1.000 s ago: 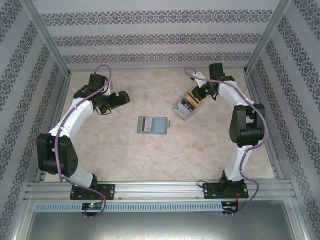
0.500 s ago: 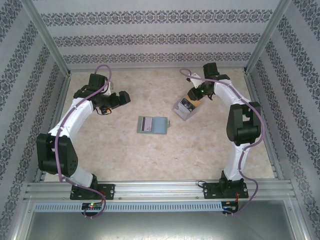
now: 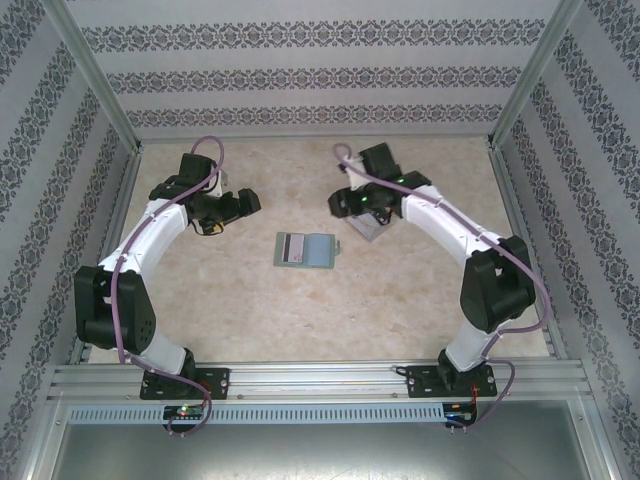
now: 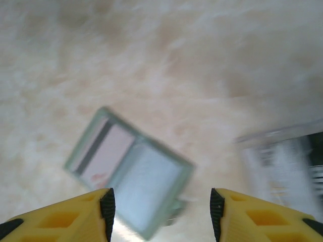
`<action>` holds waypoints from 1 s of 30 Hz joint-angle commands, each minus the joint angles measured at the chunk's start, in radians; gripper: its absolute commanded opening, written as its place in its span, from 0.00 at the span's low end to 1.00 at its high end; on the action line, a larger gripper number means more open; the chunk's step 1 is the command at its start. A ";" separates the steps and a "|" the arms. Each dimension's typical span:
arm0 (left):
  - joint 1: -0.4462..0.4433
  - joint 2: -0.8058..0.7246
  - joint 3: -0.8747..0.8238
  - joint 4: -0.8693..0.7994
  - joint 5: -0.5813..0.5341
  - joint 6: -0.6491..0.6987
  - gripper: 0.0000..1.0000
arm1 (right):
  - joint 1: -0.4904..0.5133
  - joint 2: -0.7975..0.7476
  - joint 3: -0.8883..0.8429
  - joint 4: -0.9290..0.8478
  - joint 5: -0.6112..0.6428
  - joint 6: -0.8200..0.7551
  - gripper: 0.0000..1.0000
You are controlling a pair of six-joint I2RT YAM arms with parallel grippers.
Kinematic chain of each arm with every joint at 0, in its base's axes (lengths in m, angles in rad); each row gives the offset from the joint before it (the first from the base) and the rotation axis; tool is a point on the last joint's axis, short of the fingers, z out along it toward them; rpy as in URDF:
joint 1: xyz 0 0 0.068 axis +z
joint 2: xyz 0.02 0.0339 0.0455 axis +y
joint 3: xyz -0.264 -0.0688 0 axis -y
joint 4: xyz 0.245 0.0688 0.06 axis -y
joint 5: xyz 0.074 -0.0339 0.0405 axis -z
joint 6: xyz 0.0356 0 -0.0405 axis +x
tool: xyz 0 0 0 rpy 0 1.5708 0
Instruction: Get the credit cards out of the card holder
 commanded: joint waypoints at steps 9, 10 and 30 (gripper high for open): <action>0.011 -0.017 -0.026 0.018 -0.047 -0.022 1.00 | 0.262 0.128 -0.051 0.121 0.147 0.442 0.51; 0.010 -0.018 -0.030 0.018 -0.043 -0.022 0.99 | 0.265 0.144 -0.051 0.140 0.148 0.478 0.50; 0.010 -0.032 -0.056 0.025 -0.001 -0.059 1.00 | 0.221 0.315 -0.058 0.228 0.054 0.682 0.43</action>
